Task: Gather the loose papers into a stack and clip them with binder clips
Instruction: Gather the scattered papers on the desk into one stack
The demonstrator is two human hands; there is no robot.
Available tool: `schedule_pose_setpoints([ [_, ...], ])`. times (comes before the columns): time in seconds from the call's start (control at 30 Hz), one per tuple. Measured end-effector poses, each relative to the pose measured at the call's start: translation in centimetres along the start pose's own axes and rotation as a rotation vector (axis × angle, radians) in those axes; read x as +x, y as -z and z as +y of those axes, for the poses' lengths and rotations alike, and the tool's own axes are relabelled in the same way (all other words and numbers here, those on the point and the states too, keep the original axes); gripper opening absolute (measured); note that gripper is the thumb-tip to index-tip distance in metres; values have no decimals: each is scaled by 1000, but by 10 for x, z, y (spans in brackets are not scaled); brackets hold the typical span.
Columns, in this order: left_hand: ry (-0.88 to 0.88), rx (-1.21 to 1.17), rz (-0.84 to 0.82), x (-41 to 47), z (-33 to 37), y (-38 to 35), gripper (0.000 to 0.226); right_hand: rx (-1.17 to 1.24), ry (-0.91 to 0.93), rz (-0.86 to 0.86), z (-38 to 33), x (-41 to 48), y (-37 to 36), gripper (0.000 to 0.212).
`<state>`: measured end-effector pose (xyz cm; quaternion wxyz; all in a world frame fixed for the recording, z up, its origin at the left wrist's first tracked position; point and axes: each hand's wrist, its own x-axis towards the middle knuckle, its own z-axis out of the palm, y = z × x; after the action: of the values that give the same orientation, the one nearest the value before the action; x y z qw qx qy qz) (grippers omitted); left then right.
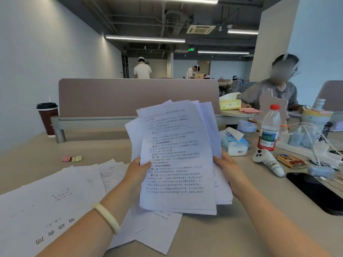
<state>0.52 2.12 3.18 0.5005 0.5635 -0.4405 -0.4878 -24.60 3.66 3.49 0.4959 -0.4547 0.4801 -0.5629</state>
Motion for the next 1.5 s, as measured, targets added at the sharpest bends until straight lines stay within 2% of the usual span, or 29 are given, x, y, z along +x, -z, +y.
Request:
schedule_pose_setpoints([
  [0.1,62,100,-12,9,-6,-6,36,-14,-55,3,10,4,4,28],
  [0.17,71,163,-31,15,-13,-12,29,-66,-126,25,17,7,3,32],
  [0.23,97,257,-56,14,-17,-19,12,-127,-206,-36,24,10,2,41],
  [0.33,109,407,-100,14,-22,-26,30,-277,-233,-186,27,13,1,31],
  [0.4,96,432,-112,16,-21,-27,33,-364,-230,-286,24,16,1,38],
  [0.5,84,381,-174,14,-17,-23,13,-348,-243,-311,21,17,-2,48],
  [0.57,50,319,-166,11,-16,-17,23,-270,-239,-250,19,20,2,50],
  [0.7,-43,453,97,17,-11,9,84,-217,-191,-181,5,18,16,58],
  [0.77,-10,346,56,19,-9,19,98,-205,-141,-173,-7,13,19,55],
  [0.83,-33,187,-72,19,-4,25,84,-179,-85,-165,-21,8,19,52],
  [0.93,-113,175,-193,15,9,32,61,-139,26,-150,-40,4,18,50],
  [1.03,-235,185,-106,8,32,31,27,-145,132,-143,-60,-2,18,49],
  [1.1,-329,144,-70,-1,49,27,14,-145,189,-149,-72,-5,18,50],
  [1.23,-394,18,-27,-13,69,25,27,-50,213,-189,-84,-11,18,39],
  [1.4,-464,-17,28,-24,67,13,24,-6,165,-169,-65,-15,5,37],
  [1.5,-387,-121,6,-30,58,0,39,5,151,-122,-48,-15,-5,32],
])
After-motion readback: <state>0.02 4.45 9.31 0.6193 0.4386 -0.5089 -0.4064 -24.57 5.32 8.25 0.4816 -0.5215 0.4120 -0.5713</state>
